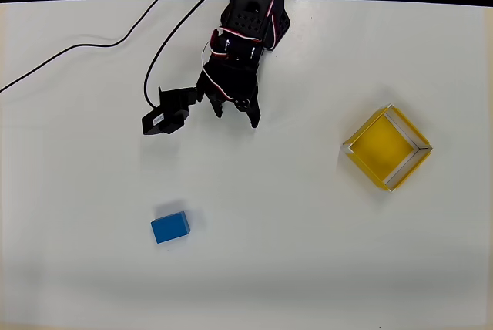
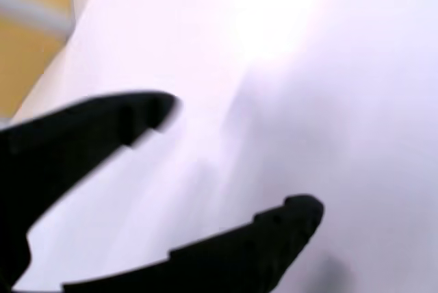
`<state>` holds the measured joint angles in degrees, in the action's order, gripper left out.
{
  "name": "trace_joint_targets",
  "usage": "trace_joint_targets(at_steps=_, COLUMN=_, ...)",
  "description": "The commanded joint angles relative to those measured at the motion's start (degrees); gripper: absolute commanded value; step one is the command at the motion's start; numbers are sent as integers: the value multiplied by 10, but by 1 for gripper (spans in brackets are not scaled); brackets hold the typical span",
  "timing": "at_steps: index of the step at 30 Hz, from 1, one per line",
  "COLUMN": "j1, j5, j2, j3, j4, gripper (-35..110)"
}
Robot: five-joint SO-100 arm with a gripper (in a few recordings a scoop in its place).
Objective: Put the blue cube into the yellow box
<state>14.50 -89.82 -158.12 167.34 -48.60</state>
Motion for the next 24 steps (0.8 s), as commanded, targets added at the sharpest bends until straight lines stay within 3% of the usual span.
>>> trace_joint_targets(at_steps=1, j1=62, j5=-4, j2=104, j3=-137, j4=110, gripper=51)
trace_joint_targets(at_steps=14, j1=163, j5=-62, j2=468, j3=-382, j4=377, gripper=56)
trace_joint_targets(at_steps=24, j1=153, j5=4, j2=627, j3=-561, j4=425, gripper=56)
